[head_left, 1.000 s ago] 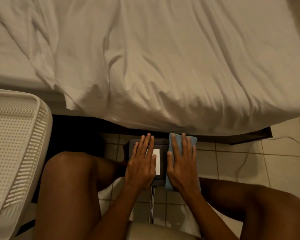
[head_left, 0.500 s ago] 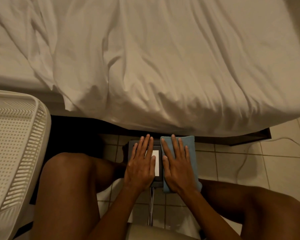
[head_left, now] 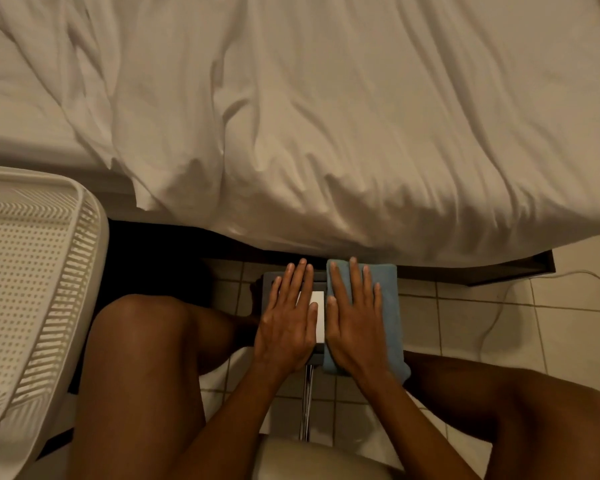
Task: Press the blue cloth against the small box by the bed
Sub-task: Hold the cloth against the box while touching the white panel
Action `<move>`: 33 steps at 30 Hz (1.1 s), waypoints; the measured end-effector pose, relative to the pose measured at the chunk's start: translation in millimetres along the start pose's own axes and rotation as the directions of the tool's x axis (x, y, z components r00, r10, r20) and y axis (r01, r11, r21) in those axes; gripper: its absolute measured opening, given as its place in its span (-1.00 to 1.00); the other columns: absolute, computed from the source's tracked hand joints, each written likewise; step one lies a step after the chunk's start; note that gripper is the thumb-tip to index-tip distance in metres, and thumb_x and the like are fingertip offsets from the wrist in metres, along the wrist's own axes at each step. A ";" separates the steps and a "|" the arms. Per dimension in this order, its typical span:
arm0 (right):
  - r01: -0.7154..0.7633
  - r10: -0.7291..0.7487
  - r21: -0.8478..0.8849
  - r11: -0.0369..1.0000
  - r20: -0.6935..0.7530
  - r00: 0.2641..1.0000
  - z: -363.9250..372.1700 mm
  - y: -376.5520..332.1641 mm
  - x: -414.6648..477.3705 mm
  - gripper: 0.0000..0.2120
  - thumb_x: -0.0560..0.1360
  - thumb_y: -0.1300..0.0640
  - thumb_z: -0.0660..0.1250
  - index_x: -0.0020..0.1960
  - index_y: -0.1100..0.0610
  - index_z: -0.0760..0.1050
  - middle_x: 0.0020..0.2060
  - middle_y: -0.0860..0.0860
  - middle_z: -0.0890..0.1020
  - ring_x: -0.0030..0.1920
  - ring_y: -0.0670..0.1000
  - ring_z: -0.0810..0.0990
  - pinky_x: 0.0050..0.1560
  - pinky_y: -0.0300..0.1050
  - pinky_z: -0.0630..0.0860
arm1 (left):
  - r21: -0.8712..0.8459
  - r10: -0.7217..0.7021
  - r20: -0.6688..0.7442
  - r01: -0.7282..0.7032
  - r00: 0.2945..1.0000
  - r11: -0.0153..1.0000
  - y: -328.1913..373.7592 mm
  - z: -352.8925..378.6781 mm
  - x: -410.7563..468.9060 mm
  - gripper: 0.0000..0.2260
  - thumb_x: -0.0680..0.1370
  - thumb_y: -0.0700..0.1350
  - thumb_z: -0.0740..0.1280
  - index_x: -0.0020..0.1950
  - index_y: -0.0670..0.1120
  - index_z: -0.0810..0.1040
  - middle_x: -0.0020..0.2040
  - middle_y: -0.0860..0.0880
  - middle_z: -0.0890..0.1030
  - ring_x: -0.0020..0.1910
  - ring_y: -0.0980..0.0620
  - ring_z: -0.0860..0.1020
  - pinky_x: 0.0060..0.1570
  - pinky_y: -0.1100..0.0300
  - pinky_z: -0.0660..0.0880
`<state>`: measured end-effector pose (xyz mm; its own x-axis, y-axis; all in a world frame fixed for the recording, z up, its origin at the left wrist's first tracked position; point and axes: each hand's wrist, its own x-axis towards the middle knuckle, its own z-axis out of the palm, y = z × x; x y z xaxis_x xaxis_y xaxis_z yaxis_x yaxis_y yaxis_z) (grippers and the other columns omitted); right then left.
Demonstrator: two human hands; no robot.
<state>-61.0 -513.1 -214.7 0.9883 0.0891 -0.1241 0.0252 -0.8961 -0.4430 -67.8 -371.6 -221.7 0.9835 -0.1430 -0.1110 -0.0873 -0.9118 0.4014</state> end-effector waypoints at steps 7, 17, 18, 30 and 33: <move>-0.012 0.013 -0.035 0.999 0.023 1.000 4.7 -3.4 -22.6 -0.42 0.69 -0.01 0.01 0.64 -0.06 -0.14 0.63 0.02 -0.18 0.62 0.02 -0.23 0.58 0.01 -0.29 | -0.021 -0.008 0.003 0.008 1.000 1.000 0.3 -0.3 -3.7 -0.47 0.68 0.04 -0.13 0.63 -0.07 -0.10 0.65 -0.02 -0.10 0.62 0.05 -0.15 0.59 0.04 -0.06; -0.065 0.061 -0.058 0.996 -0.058 0.996 1.1 -6.0 23.2 -0.47 0.67 -0.05 -0.01 0.62 -0.02 0.07 0.61 0.13 0.10 0.63 0.07 -0.03 0.61 0.12 -0.13 | 0.026 0.000 0.000 0.000 1.000 1.000 -0.2 2.6 -3.0 -0.47 0.68 0.01 -0.08 0.63 -0.09 -0.11 0.65 -0.05 -0.11 0.63 0.02 -0.15 0.59 0.00 0.01; -0.065 0.062 -0.047 0.997 -0.069 0.996 0.4 -6.7 26.5 -0.47 0.67 -0.05 -0.01 0.62 -0.02 0.08 0.61 0.12 0.12 0.62 0.07 -0.01 0.61 0.11 -0.13 | 0.022 -0.002 0.002 0.002 1.000 1.000 0.0 2.4 -2.8 -0.46 0.68 0.01 -0.07 0.63 -0.09 -0.12 0.65 -0.04 -0.11 0.62 0.03 -0.15 0.59 0.00 0.01; -0.036 0.036 -0.024 0.999 -0.028 0.999 2.2 -7.7 -1.0 -0.44 0.68 -0.08 -0.11 0.64 0.02 -0.10 0.64 0.05 -0.12 0.63 0.03 -0.22 0.60 0.07 -0.20 | -0.027 -0.005 -0.001 0.005 1.000 1.000 0.1 2.0 -2.5 -0.47 0.69 0.00 -0.06 0.63 -0.07 -0.11 0.65 -0.02 -0.10 0.62 0.06 -0.16 0.58 0.00 0.02; -0.043 0.043 -0.021 0.999 -0.035 0.998 1.8 -8.8 14.0 -0.45 0.68 -0.07 -0.10 0.64 0.02 -0.04 0.64 0.08 -0.04 0.63 0.03 -0.19 0.60 0.06 -0.21 | -0.010 -0.014 0.004 0.014 1.000 1.000 0.7 0.6 -2.2 -0.47 0.68 0.01 -0.10 0.63 -0.08 -0.12 0.65 -0.03 -0.11 0.62 0.05 -0.17 0.59 0.01 -0.02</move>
<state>-47.7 -503.1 -214.2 0.9930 0.0358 -0.1121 -0.0145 -0.9081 -0.4186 -70.1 -372.1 -221.8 0.9840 -0.1313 -0.1203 -0.0714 -0.9099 0.4087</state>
